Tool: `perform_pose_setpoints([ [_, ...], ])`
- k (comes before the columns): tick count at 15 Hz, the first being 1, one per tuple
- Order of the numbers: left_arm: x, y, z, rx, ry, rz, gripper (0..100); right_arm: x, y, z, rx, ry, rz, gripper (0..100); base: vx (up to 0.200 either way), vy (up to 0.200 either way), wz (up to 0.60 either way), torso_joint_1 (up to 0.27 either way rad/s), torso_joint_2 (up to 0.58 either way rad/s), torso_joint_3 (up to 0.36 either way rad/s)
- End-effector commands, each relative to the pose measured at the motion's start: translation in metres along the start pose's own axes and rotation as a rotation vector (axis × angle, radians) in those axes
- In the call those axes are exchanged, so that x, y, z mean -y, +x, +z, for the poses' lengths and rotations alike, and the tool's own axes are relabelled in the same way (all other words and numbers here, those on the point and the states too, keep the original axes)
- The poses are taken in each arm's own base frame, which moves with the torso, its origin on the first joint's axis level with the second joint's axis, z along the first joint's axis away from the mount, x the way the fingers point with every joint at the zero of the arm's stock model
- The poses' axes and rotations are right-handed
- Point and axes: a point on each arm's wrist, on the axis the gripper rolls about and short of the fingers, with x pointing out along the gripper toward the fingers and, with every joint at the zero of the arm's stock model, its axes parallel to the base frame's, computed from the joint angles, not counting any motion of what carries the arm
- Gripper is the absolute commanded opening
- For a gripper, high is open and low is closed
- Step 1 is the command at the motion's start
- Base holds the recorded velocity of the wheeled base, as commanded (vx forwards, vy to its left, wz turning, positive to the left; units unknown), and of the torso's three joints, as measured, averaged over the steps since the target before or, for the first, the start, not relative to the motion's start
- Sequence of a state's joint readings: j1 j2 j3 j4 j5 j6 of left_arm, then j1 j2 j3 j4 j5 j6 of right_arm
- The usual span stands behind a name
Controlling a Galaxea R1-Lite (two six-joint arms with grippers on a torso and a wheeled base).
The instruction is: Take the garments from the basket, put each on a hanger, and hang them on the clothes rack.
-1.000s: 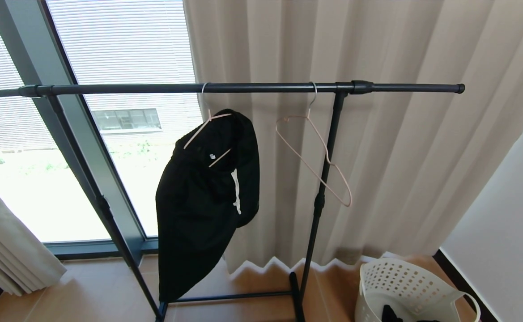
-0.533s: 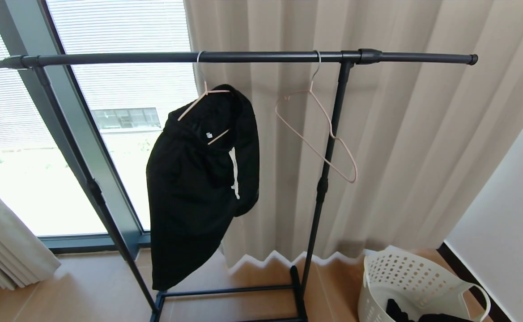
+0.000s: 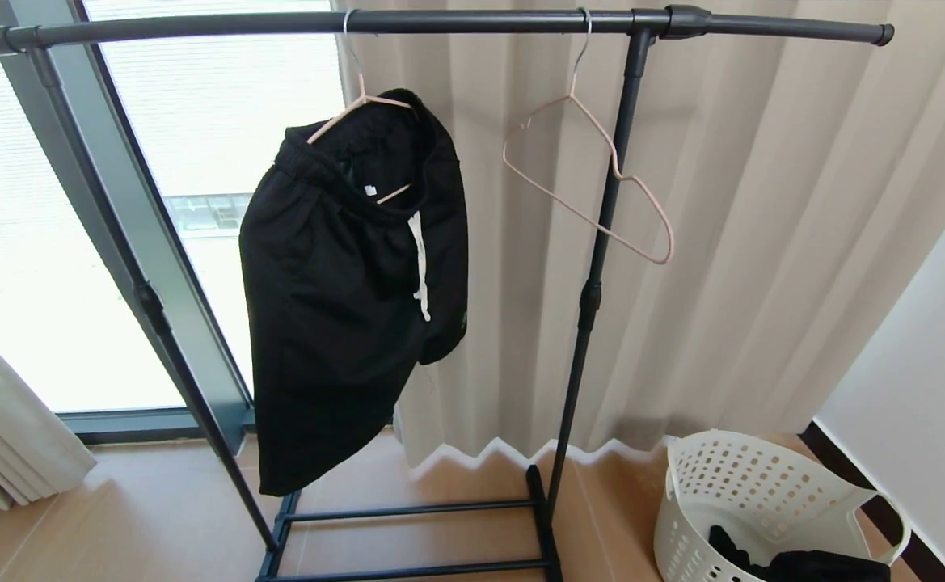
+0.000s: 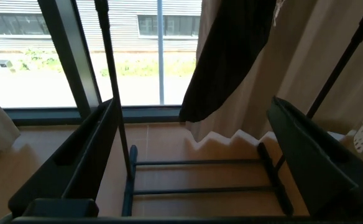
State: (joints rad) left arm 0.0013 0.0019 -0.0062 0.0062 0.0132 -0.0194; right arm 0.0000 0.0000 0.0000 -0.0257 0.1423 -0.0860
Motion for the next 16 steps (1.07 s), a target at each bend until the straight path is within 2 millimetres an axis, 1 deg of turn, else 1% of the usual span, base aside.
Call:
perform_pose_setpoints([
  [1,0.0,0.0001,0.0,-0.001,-0.001,0.001,100,0.0,0.0001,0.0001,-0.001,0.0,0.0,100,0.0,0.0,0.0,-0.154,0.49,0.334],
  [7,0.0,0.0001,0.0,-0.001,-0.001,0.001,100,0.0,0.0001,0.0002,0.0,0.0,0.0,100,0.0,0.0,0.0,-0.115,0.47,0.351],
  [12,0.0,0.0001,0.0,-0.001,0.001,0.001,100,0.0001,0.0001,0.0004,0.002,0.001,-0.003,100,0.0,0.0,0.0,-0.047,0.42,0.368],
  [15,0.0,0.0001,0.0,-0.001,0.001,0.001,100,0.0001,0.0001,0.0004,0.002,0.0,-0.003,100,0.0,0.0,0.0,-0.007,0.11,0.103],
  [16,0.0,0.0001,0.0,-0.001,0.001,0.001,100,0.0001,0.0001,0.0004,0.002,0.0,-0.003,100,0.0,0.0,-0.6,0.002,0.04,0.041],
])
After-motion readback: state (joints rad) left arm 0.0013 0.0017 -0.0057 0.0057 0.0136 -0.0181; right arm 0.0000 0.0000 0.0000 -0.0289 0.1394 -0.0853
